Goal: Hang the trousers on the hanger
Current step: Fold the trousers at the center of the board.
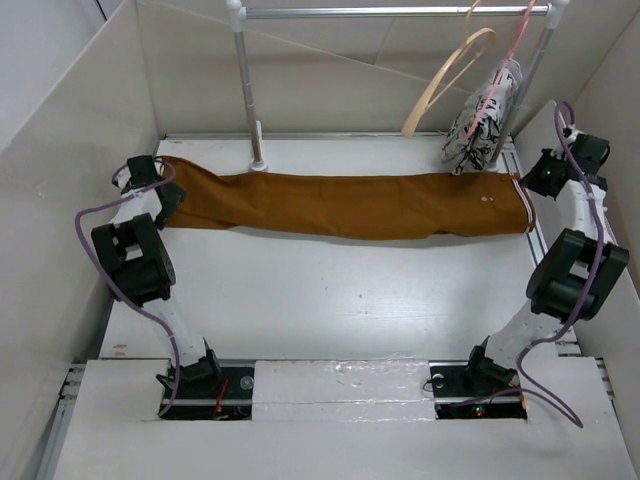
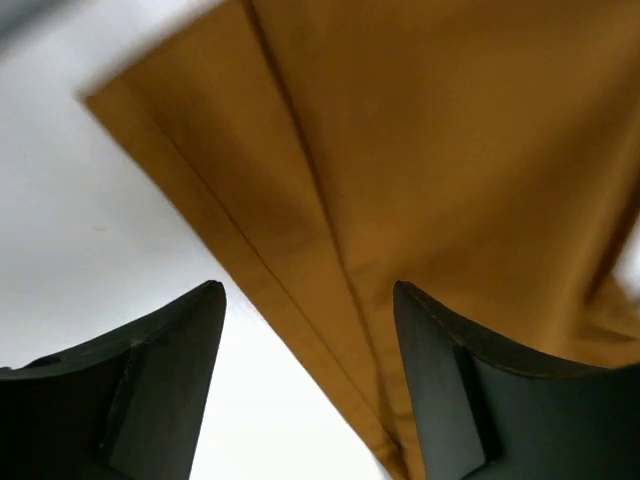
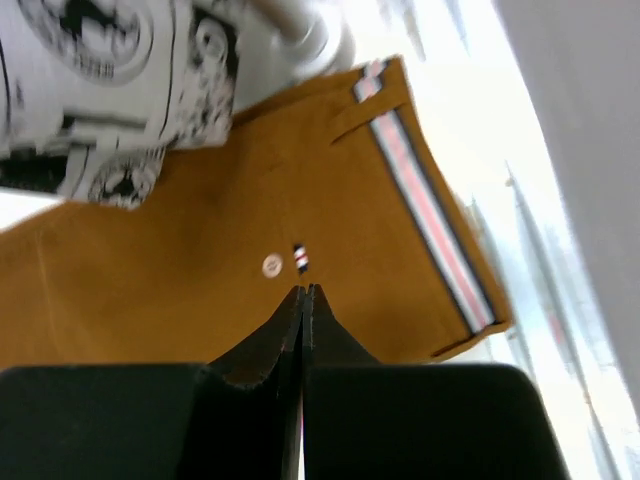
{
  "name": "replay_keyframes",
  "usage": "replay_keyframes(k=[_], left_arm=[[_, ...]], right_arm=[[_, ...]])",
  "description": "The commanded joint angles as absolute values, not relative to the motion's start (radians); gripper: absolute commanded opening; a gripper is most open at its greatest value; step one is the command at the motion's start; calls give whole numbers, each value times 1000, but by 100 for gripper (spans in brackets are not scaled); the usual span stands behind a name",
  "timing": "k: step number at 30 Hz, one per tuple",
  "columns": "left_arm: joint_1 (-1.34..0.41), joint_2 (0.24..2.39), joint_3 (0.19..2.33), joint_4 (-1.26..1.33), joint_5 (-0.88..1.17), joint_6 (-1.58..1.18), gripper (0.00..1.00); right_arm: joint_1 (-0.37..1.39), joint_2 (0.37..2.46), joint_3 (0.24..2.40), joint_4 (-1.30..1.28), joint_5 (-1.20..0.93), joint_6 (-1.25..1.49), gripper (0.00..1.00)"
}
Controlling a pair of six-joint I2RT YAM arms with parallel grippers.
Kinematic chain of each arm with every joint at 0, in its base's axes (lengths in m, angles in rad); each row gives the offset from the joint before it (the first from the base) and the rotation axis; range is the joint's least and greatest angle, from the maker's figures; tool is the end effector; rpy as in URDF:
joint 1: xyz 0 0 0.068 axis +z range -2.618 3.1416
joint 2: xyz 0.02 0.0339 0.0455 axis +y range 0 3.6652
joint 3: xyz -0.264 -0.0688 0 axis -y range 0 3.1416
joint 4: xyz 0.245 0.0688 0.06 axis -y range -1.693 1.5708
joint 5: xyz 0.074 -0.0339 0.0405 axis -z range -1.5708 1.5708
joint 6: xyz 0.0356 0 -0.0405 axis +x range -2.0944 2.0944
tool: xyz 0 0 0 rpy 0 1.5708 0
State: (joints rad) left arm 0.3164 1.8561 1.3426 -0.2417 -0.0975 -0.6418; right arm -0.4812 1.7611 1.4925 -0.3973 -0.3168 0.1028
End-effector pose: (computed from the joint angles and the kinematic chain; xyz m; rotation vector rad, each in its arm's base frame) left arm 0.3951 0.1330 0.2237 -1.1136 2.0376 -0.0507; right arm 0.3658 -0.1785 0.2990 0.4687 2.1514 0.1437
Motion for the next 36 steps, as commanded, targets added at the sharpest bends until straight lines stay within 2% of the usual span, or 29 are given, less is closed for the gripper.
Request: replay_keyframes(k=[1,2,3,4,5,6,7,8,12,13,14,15,16,18,20,21,22,23,25,30,36], left_arm=[[310,1950,1368,-241,37,-676,63],[310,1962,1367,-253,40,-698,59],[310,1970,1344,-241,49,-704,59],[310,1968,1335,-233,58,-703,59],[310,1964,1328,-232,57,-707,58],[320,1962,1321,-232,54,-712,50],[321,1962,1318,-230,57,-716,46],[330,1962,1316,-226,73,-719,45],[330,1988,1342,-229,71,-704,27],[330,1996,1347,-236,72,-700,24],[330,2003,1354,-241,71,-693,14],[330,2011,1361,-242,69,-680,9],[330,2016,1364,-244,66,-673,0],[330,2028,1379,-256,49,-657,0],[330,2040,1397,-278,11,-626,0],[330,2042,1414,-294,11,-614,0],[330,2042,1420,-310,-36,-594,0],[330,2040,1427,-320,-82,-585,0],[330,2031,1425,-339,-121,-565,0],[330,1977,1364,-362,-247,-545,0],[330,1865,1267,-393,-356,-546,0]], right_arm=[[-446,1743,1434,-374,-373,63,0],[-446,1730,1386,-386,-373,63,16],[-471,1726,1347,-382,-370,69,27],[-492,1717,1304,-371,-376,87,50],[-518,1713,1217,-329,-399,101,58],[-546,1715,1178,-299,-450,118,65],[-592,1721,1148,-273,-475,147,72],[-606,1727,1122,-200,-486,155,74],[-618,1833,1143,-146,-548,160,76],[-608,1848,1144,-132,-555,176,76],[-607,1862,1144,-91,-561,186,75],[-594,1873,1147,-81,-531,201,74],[-594,1899,1158,-68,-522,225,73],[-565,1933,1172,-9,-519,261,68],[-555,1973,1216,-9,-509,287,59],[-542,1977,1226,26,-515,291,43],[-531,1974,1230,37,-503,298,9],[-531,1954,1227,26,-485,295,0],[-531,1909,1212,6,-447,275,0],[-577,1635,1086,-205,-275,172,0],[-704,1396,944,-343,-242,104,0]])
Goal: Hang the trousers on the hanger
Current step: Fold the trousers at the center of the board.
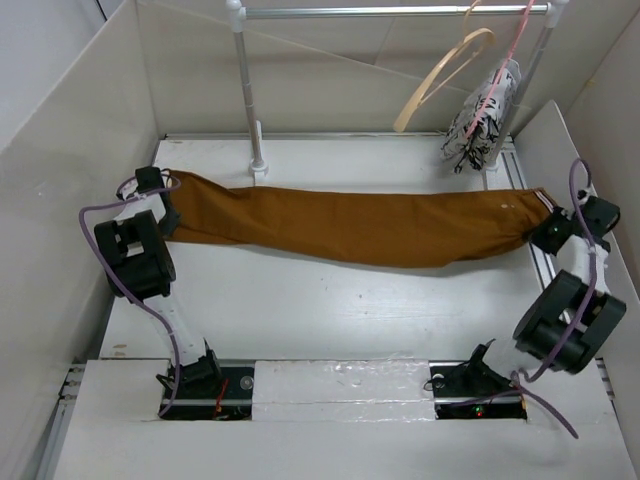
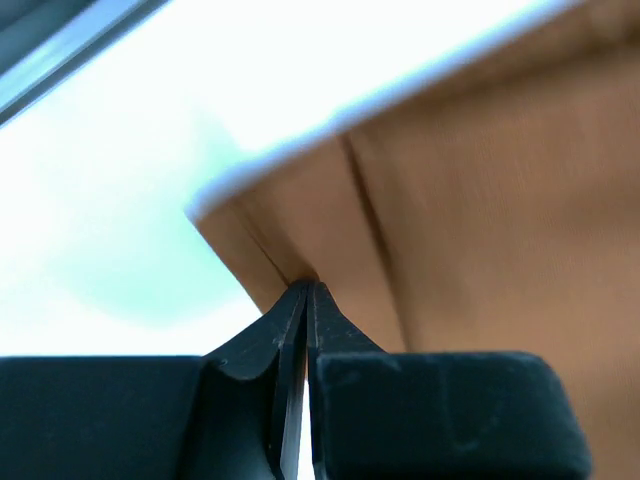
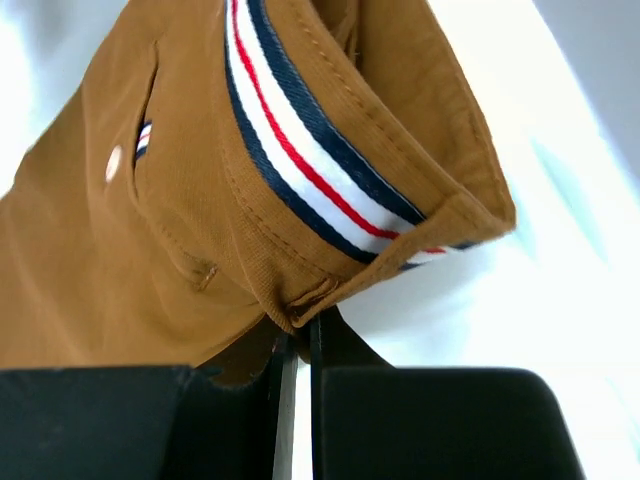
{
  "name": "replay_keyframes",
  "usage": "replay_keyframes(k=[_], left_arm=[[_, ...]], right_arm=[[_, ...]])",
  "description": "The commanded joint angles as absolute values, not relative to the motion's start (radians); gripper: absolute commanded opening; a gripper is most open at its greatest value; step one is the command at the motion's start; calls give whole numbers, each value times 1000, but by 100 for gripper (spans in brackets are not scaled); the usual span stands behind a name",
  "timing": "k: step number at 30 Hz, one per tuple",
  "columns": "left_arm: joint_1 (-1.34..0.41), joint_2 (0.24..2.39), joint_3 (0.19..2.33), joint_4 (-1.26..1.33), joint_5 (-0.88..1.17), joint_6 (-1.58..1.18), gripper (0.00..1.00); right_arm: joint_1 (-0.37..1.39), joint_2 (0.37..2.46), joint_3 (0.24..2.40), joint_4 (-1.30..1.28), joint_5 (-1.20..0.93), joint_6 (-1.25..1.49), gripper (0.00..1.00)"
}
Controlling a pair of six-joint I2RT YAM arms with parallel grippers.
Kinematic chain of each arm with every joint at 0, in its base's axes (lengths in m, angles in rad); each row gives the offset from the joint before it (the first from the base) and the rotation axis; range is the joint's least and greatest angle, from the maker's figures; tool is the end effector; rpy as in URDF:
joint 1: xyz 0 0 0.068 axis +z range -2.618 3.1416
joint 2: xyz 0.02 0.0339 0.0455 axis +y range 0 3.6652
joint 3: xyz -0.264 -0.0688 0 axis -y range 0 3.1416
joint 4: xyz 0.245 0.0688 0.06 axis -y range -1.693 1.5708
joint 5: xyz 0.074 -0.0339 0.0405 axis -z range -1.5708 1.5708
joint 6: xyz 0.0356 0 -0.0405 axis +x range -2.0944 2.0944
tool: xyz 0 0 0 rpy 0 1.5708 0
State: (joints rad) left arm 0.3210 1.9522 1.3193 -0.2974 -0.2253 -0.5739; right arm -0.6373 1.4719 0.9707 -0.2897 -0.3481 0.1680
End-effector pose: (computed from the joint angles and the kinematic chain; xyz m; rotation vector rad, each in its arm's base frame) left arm 0.3925 0.1389 0.1748 -1.1543 2.1906 0.1742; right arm 0.2589 -0.1766 0.2347 0.7493 2.1841 0.1738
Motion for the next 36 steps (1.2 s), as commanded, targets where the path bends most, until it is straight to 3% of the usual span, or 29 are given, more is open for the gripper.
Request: replay_keyframes(k=[1,3,4,6,7,9,10,12,14,17,18,19,20,24,28,29,36], left_arm=[[330,1849,1249,-397,-359,-555,0],[330,1787,1185,-414,-338,-566,0],[330,1775,1166,-423,-330,-586,0],[330,1720,1117,-428,-307,-597,0],[330,1710,1114,-440,-302,-594,17],[330,1651,1109,-449,-301,-607,44],[330,1628,1111,-452,-302,-617,55],[330,1557,1121,-456,-296,-643,56],[330,1502,1121,-442,-254,-652,56],[307,1515,1111,-393,-148,-658,47],[298,1528,1108,-362,-123,-661,47],[298,1555,1106,-348,-85,-660,47],[298,1569,1111,-344,-81,-672,47],[311,1657,1152,-319,-48,-686,50],[336,1713,1175,-279,-5,-681,54],[336,1732,1177,-269,-6,-680,54],[336,1779,1174,-207,29,-698,51]], right_arm=[[-704,1346,912,-356,-230,91,0],[-730,1306,881,-388,-224,86,0],[-730,1287,847,-387,-224,81,7],[-739,1290,844,-385,-280,78,38],[-739,1301,854,-417,-307,63,55],[-739,1342,926,-457,-345,55,64],[-720,1348,954,-492,-357,54,65],[-693,1315,1021,-502,-361,66,64],[-649,1283,1083,-512,-354,81,62],[-568,1256,1106,-503,-370,86,54],[-542,1250,1091,-488,-397,84,44],[-485,1250,1077,-457,-414,86,18],[-457,1249,1057,-439,-442,84,0],[-274,1212,960,-350,-538,57,0],[-85,1221,934,-379,-542,-41,37],[-51,1223,928,-376,-540,-49,40],[120,1261,867,-324,-522,-41,41]])
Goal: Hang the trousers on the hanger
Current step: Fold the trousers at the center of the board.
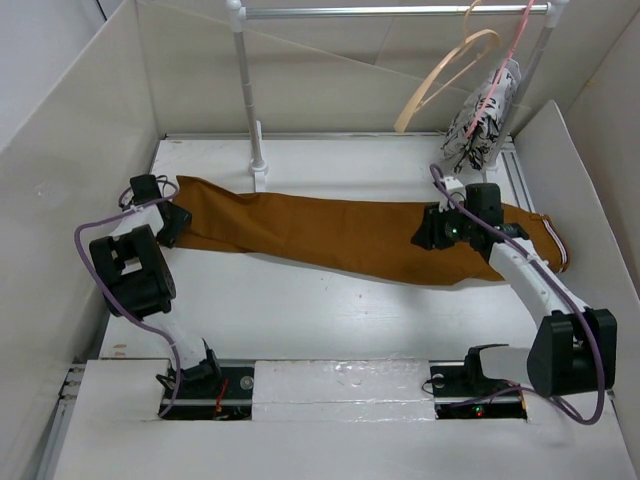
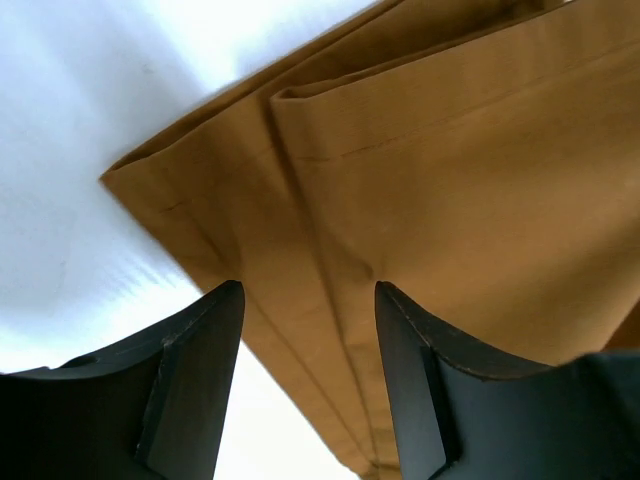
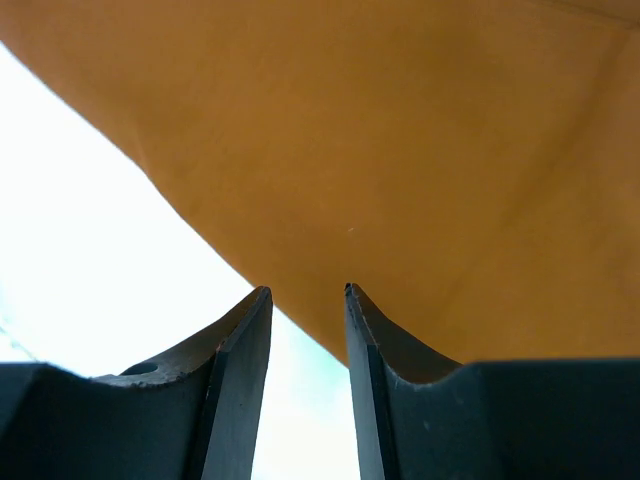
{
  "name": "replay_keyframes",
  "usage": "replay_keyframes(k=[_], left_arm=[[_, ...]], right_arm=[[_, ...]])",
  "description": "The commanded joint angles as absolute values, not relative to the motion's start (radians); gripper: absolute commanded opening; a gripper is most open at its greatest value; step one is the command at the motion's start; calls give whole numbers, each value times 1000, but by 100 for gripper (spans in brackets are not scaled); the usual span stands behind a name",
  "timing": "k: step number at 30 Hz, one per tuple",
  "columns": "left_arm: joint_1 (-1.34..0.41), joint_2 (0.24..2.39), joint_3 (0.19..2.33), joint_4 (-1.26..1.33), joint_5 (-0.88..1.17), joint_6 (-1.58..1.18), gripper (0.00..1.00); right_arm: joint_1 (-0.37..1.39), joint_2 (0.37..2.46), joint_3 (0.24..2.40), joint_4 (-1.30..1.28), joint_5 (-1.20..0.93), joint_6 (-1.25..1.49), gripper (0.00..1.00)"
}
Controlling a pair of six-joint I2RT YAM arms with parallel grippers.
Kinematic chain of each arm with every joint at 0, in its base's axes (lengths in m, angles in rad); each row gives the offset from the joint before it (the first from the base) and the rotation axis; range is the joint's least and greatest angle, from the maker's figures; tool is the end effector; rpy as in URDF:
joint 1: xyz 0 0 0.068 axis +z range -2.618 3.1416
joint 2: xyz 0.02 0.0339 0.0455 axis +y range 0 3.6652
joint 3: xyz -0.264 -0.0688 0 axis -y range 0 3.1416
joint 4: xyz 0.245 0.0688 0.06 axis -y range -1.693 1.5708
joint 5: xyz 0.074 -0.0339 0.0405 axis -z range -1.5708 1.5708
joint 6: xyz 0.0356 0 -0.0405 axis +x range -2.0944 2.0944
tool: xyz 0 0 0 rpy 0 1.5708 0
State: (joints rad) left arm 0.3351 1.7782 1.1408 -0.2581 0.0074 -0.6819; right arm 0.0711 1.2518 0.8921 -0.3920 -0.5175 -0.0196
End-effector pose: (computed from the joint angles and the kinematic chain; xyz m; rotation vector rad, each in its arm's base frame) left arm 0.3547 0.1232 0.1887 -1.2012 2.1617 -0.1588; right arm 0.2624 0.0363 0.2624 -0.3628 2.2516 0.6248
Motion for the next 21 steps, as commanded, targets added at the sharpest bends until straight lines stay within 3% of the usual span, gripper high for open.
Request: replay_keyframes(k=[1,8,9,10,13,21], left_arm=[[336,1784,1172,-196,35,-698,51],[336,1831,1203,-183,38,-706,39],[336,1839,1219,-189,35,-707,32],[336,1847,1227,-195,28,-710,19],[336,1848,1249,-213,11,-715,0],[336,1608,1207,-293,-141,-670,0]], right_arm=[[144,1264,867,-328,-514,-43,40],[186,1275,836,-330,-480,-51,40],[186,1273,835,-328,-479,-52,39],[186,1272,831,-327,-480,-52,39],[186,1276,836,-333,-483,-57,39],[196,1321,816,-331,-486,-94,39]])
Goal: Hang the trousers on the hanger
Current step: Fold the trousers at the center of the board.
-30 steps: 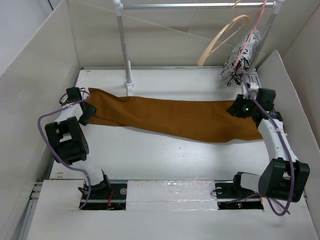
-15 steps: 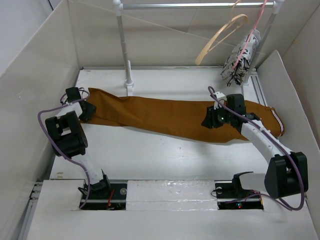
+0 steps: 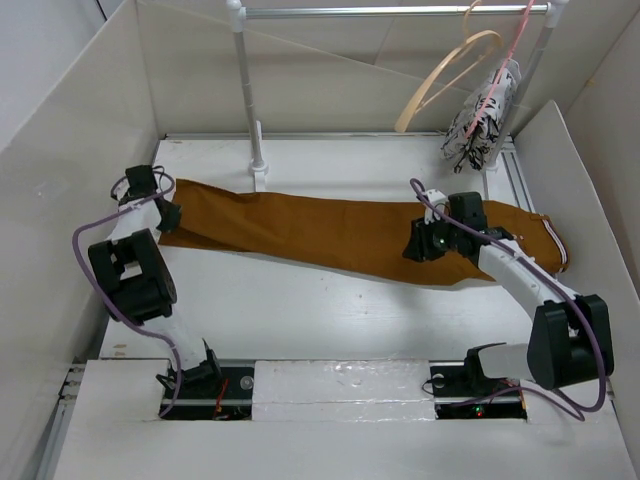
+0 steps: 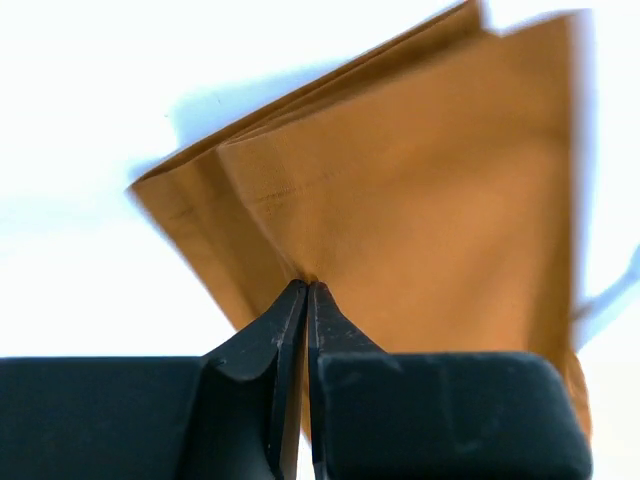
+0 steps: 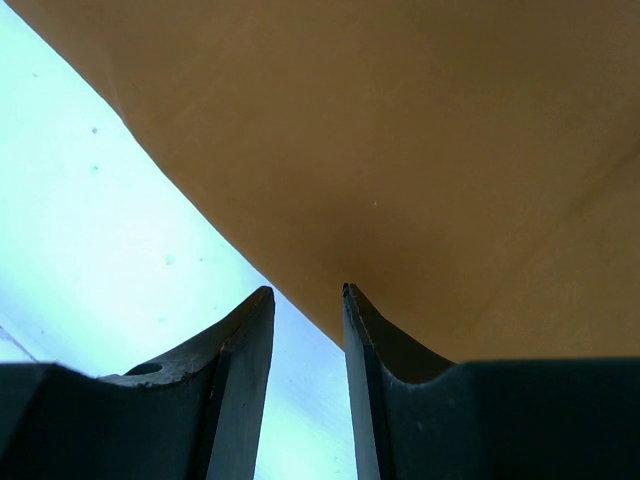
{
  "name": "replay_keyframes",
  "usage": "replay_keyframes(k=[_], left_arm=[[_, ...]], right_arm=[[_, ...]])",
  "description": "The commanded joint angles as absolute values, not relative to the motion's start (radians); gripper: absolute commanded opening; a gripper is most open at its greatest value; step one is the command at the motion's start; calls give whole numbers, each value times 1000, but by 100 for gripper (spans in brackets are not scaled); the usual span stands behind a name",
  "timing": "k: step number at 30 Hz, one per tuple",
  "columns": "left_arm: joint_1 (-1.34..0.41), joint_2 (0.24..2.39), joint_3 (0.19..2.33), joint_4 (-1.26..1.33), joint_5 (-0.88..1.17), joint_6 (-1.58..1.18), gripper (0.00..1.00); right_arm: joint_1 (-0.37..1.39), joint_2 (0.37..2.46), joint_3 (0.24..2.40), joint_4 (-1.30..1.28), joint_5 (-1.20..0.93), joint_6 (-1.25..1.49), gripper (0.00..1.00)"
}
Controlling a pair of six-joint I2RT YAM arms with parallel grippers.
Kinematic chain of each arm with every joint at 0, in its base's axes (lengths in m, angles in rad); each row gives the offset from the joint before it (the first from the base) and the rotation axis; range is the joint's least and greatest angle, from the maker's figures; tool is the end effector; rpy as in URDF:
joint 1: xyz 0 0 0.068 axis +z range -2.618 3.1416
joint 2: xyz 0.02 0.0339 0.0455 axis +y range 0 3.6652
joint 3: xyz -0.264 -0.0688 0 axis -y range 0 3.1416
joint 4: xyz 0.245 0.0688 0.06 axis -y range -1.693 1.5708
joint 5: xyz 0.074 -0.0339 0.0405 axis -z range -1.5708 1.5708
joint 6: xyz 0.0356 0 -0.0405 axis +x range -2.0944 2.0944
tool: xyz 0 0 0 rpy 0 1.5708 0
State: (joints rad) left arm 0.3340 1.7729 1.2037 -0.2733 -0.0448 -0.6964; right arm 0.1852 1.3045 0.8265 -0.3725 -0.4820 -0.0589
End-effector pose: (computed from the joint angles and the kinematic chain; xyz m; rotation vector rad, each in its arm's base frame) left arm 0.3628 0.1276 0.2089 -1.2079 2.0915 -0.1127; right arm 0.2577 0.0651 0.2294 -0.5084 2.3354 0.6403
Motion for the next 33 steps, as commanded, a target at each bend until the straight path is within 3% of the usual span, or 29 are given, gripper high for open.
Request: replay_keyframes(k=[1,5,8,11,12,15,20,23,25,26,27,28,29,33], left_arm=[[336,1583,1197,-293,-155,-664,0],[336,1493,1126,-293,-192,-657,0],[336,1549,1072,-299,-230,-661,0],[336,1647,1077,-348,-255,-699,21],[336,1657,1072,-348,-256,-706,40],[336,1622,1043,-302,-238,-704,81],[336,1615,1064,-275,-157,-687,87],[336,1684,1066,-267,-78,-696,86],[336,1759,1066,-253,-35,-709,75],[336,1759,1068,-253,-35,-712,75],[336,1781,1071,-250,-32,-713,42],[336,1787,1069,-256,-40,-718,17],[336,1790,1072,-265,-54,-722,4],[414,1723,1023,-293,-147,-736,0]], right_arm=[[187,1330,816,-331,-491,-104,39],[166,1358,825,-334,-515,-126,39],[153,1373,841,-342,-531,-141,39],[135,1399,871,-368,-564,-163,41],[135,1401,891,-391,-568,-175,41],[124,1385,911,-429,-558,-186,44],[72,1332,939,-479,-531,-176,59],[5,1312,928,-502,-518,-143,68],[-59,1295,905,-482,-553,-106,72],[-78,1292,905,-482,-570,-106,72],[-92,1289,904,-480,-586,-100,72],[-110,1286,905,-479,-600,-95,72],[-110,1281,905,-477,-616,-94,71],[-149,1212,922,-532,-551,-98,71]])
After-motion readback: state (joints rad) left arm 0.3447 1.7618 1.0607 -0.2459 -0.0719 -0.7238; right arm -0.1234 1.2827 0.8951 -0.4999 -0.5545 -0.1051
